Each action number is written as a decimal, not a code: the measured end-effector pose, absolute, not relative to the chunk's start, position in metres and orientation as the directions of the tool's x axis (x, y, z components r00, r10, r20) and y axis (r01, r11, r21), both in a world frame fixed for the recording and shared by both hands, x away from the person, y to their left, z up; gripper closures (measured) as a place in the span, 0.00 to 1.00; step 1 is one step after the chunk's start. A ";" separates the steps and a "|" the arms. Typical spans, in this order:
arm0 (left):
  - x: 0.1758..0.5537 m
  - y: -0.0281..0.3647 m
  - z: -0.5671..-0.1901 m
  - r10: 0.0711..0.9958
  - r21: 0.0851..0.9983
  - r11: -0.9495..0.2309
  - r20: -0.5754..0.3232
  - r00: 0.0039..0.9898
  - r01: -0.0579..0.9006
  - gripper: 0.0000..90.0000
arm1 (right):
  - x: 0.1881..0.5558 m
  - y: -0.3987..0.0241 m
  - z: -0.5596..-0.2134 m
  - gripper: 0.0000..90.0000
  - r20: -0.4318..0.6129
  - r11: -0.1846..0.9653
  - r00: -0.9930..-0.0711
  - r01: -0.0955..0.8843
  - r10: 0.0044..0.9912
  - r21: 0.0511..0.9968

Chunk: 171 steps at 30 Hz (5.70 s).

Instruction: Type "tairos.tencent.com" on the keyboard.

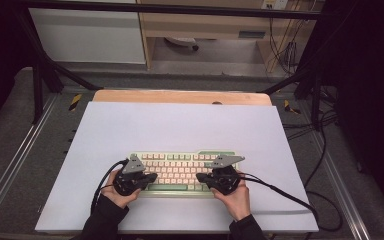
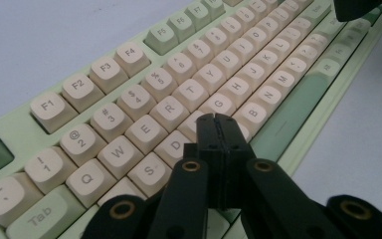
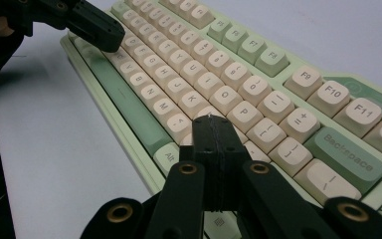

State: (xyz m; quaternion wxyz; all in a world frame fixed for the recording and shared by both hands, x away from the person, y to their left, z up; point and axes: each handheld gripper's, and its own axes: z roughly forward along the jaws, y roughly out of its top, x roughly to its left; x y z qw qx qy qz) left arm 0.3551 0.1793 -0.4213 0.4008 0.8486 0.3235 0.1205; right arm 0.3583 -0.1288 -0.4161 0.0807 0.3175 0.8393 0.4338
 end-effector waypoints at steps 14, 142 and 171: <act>0.357 0.186 -0.416 0.661 0.770 -0.447 -0.058 0.748 0.455 1.00 | 0.358 -0.129 -0.416 1.00 0.142 0.421 -0.785 0.464 0.603 0.779; 0.361 0.204 -0.413 0.689 0.790 -0.395 -0.083 0.720 0.469 1.00 | 0.367 -0.068 -0.418 1.00 0.143 0.454 -0.825 0.436 0.547 0.777; 0.362 0.188 -0.410 0.676 0.786 -0.416 -0.069 0.734 0.457 1.00 | 0.361 -0.138 -0.419 1.00 0.177 0.393 -0.772 0.490 0.611 0.779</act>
